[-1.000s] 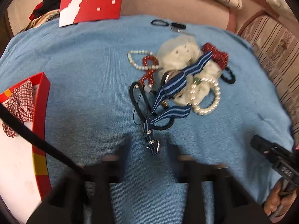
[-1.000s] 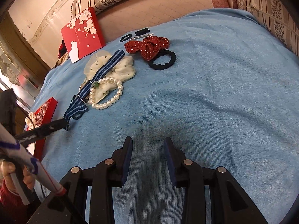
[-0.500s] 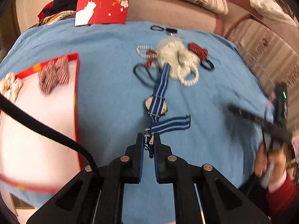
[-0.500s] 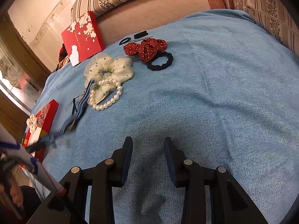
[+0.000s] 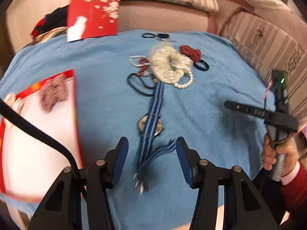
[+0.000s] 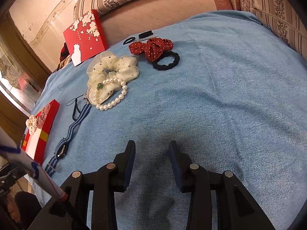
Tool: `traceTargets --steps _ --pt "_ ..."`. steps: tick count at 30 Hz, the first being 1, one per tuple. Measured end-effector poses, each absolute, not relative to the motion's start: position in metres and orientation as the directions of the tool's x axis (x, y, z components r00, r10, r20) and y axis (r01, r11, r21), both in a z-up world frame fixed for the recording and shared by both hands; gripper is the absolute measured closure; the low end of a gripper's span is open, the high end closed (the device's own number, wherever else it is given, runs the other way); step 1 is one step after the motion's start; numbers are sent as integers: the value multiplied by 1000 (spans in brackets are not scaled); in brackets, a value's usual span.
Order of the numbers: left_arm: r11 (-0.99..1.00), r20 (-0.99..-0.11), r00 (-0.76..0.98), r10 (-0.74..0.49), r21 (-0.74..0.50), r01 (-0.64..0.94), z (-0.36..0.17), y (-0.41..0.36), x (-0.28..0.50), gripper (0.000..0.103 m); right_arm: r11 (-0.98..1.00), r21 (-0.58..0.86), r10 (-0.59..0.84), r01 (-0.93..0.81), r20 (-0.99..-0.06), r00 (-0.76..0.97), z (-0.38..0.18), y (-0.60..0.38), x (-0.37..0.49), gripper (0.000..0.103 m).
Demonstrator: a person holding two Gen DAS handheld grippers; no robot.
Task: Organize jewelry
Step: 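Grasp the blue striped watch strap with the left tool while the right grasps the pearl bracelet, then carry the watch and pearl bracelet into the white tray and open both tools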
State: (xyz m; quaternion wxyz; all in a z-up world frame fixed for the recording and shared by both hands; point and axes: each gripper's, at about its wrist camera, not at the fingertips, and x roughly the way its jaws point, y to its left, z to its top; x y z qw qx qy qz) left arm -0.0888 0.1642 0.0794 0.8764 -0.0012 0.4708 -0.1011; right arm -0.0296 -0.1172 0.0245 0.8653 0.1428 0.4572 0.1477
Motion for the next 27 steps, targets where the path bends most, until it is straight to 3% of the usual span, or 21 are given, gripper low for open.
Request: traceTargets --steps 4,8,12,16,18,19,21,22,27 --pt "974 -848 496 -183 -89 207 58 153 -57 53 903 407 415 -139 -740 529 36 -110 -15 62" --pt "971 -859 472 -199 -108 212 45 155 -42 53 900 402 428 -167 -741 517 41 -90 14 54" --pt "964 -863 443 -241 -160 212 32 159 -34 53 910 376 411 -176 -760 503 34 -65 44 54" --pt "961 -862 451 -233 -133 242 30 152 -34 53 925 333 379 -184 -778 501 25 -44 63 54" --pt "966 -864 462 -198 -91 243 28 149 -36 61 931 312 365 -188 -786 499 21 -37 69 54" --pt "965 -865 467 -185 -72 250 28 147 -37 61 936 296 351 -189 -788 506 20 -34 71 56" --pt "964 -860 467 -207 -99 246 30 149 -38 62 936 296 351 -189 -792 499 19 -32 75 85" --pt "962 -855 467 -225 -120 244 31 151 -38 62 933 309 360 -184 -793 491 18 -33 76 90" --pt "953 -804 518 -292 -203 223 54 166 -50 62 924 350 378 -155 -775 507 33 -47 64 92"
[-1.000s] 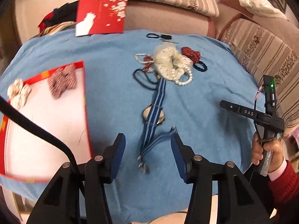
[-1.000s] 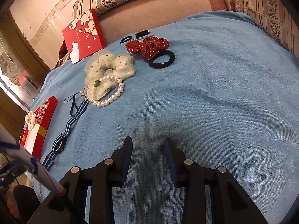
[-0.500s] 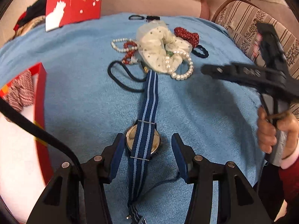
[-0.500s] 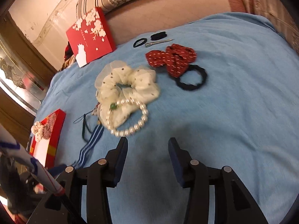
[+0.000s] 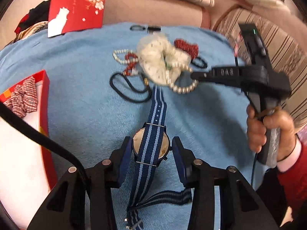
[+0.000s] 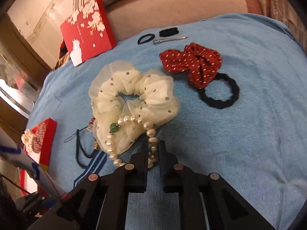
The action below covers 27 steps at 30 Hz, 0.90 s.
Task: Organize jewelry
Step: 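Carry the watch and pearl bracelet into the white tray and open both tools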
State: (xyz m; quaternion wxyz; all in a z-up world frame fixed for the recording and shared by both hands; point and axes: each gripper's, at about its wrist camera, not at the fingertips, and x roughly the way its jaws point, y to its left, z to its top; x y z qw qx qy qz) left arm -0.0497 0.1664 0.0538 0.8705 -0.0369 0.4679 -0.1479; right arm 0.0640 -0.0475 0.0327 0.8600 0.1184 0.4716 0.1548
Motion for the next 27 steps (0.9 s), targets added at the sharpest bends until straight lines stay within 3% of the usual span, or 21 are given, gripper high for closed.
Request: traceTargets --steps 7,15,20,27 --pt "928 -692 624 -362 -331 171 95 207 -68 62 921 334 388 -202 -733 558 76 -41 36 92" --pt "933 -586 777 -230 -360 5 137 287 -93 62 902 316 431 -292 -676 598 129 1 12 92" --pt "915 -582 808 -89 -368 -164 142 348 -106 62 869 325 492 -373 -643 587 159 43 3 92" --pt "855 -650 759 48 -366 -368 120 415 -114 62 826 277 536 -491 -654 533 168 131 -6 92"
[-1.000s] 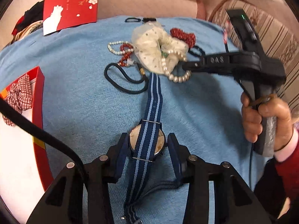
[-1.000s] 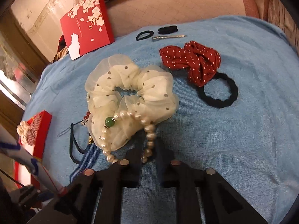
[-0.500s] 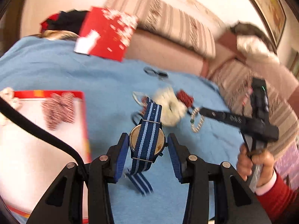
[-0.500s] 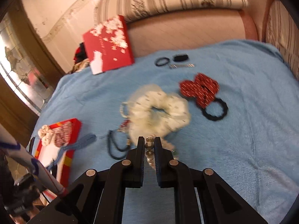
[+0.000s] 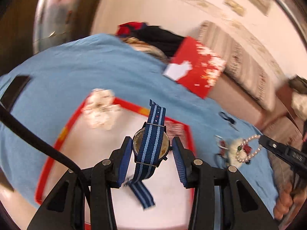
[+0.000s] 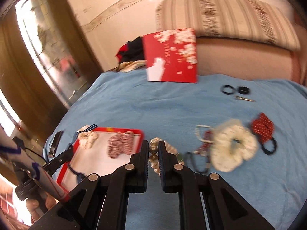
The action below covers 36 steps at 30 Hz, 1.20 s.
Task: Organize jewelry
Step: 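Carry the watch and pearl bracelet into the white tray and open both tools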
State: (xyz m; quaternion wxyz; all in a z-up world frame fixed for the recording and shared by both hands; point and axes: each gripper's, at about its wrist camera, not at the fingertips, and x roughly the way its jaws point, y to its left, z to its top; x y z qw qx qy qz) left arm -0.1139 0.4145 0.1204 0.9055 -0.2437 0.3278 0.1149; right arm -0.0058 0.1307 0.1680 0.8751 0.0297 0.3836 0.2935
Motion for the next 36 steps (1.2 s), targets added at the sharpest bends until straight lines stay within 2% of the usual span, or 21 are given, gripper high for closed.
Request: traceTargets --steps 10,21,25,28,30,31,33,36 --pt "784 -747 620 240 -228 -578 92 454 -114 62 746 261 562 -613 -740 370 120 268 -14 92" --pt "731 -806 558 195 -260 -631 71 470 -110 61 749 293 539 -595 -791 290 75 300 0 92" --pt "729 -777 604 177 -308 -611 77 468 -115 61 773 277 504 -571 -815 287 61 293 7 92" --pt "738 -733 653 191 -332 -588 88 464 -120 53 779 264 487 -569 -826 283 56 292 9 92" --pt "739 -702 680 212 -340 -582 96 460 -124 51 782 258 480 -568 -830 284 54 291 10 90" --pt "739 -690 690 220 -343 -580 98 459 -126 50 784 259 478 -564 -832 282 54 290 11 88" --pt "735 -672 704 230 -354 -578 103 459 -130 50 784 259 479 -564 -831 284 56 287 12 77" --pt "720 -647 721 248 -375 -584 107 461 -137 50 779 249 485 -575 -821 302 64 282 14 74"
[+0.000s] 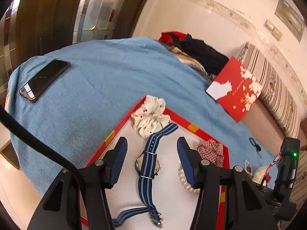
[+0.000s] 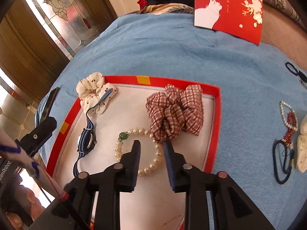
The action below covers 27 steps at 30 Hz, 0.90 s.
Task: Organize jewelry
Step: 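Carry the watch and pearl bracelet into the white tray and open both tools, then move both open tools back to the remaining accessories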
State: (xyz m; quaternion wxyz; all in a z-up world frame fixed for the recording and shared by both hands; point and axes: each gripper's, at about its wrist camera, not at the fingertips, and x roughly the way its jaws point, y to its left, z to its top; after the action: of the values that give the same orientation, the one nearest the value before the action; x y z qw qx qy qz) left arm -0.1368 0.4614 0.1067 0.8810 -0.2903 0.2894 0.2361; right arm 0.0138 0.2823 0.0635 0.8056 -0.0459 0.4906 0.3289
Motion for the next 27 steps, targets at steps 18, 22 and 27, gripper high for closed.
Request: traceTargets --steps 18,22,27 --pt "700 -669 703 242 -382 -604 100 462 -122 50 813 263 468 -519 -826 315 60 309 66 75" --pt "722 -675 703 224 -370 -585 101 449 -116 50 809 276 496 -519 -794 351 85 279 58 74" --pt "765 -677 708 201 -342 -545 105 419 -109 47 841 246 470 -482 -772 427 109 212 47 63"
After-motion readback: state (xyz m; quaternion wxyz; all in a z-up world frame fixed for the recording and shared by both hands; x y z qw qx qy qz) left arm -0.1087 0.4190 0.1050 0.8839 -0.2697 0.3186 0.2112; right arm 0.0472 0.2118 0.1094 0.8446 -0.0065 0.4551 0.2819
